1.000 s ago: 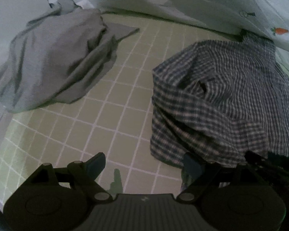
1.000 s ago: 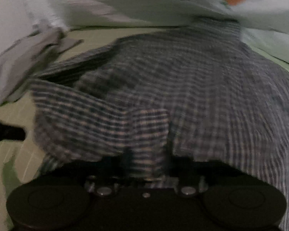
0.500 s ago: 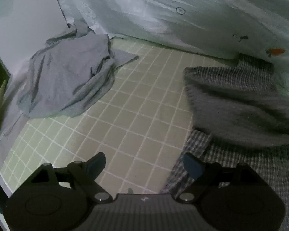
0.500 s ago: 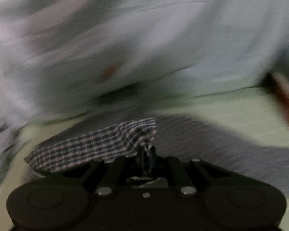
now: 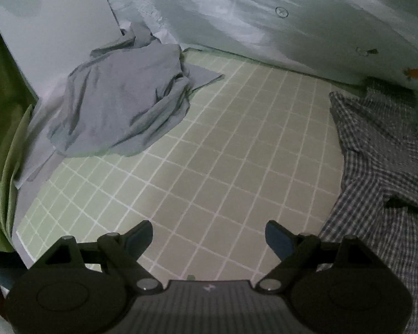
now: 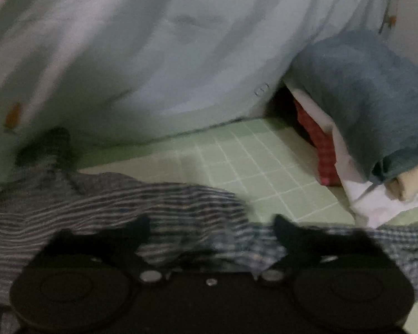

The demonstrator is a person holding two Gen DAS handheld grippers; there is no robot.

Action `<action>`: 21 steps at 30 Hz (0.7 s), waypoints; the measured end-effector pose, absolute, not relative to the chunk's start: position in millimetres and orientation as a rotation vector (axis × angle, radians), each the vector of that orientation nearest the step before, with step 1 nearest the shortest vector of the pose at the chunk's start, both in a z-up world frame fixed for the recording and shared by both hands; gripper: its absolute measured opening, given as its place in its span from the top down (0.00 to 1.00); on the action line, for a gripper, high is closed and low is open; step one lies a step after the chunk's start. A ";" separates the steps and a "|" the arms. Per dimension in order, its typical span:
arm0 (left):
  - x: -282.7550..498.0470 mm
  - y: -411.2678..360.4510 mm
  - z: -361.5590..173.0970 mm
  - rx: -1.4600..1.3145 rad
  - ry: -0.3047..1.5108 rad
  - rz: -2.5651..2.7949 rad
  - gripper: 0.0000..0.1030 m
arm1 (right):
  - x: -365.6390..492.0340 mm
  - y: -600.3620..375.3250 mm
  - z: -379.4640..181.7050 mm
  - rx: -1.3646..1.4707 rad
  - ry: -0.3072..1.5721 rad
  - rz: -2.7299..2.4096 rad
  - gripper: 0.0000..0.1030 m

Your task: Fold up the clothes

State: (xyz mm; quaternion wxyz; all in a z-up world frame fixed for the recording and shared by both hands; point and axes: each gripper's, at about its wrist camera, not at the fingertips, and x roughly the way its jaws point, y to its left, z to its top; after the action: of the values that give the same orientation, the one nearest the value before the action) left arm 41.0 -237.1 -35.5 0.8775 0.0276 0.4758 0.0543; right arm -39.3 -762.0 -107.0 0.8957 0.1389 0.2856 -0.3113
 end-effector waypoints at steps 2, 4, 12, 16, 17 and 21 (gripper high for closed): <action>39.8 -232.6 -34.9 0.046 0.979 0.100 0.14 | -53.0 -741.5 -102.0 0.320 0.564 -0.644 0.00; 37.8 -226.7 -35.2 0.029 0.966 0.084 0.14 | -65.8 -721.0 -97.3 0.366 0.550 -0.639 0.00; 25.2 -185.8 -45.6 -0.015 0.936 -0.044 0.14 | -97.5 -586.2 -74.0 0.372 0.509 -0.564 0.00; 29.2 -161.3 -51.6 -0.005 0.962 -0.142 0.14 | -102.7 -508.2 -65.9 0.345 0.556 -0.575 0.00; 30.4 -155.3 -51.4 0.000 0.963 -0.166 0.15 | -102.4 -488.6 -66.0 0.339 0.586 -0.581 0.00; 32.3 -133.3 -46.5 0.047 0.936 -0.286 0.14 | -103.6 -408.9 -71.0 0.301 0.669 -0.547 0.00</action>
State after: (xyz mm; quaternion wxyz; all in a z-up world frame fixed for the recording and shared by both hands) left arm 32.3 -133.3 -46.5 0.8823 0.0228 0.4496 -0.1371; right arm -103.6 -408.9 -71.0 0.8970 0.1454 0.3231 -0.2642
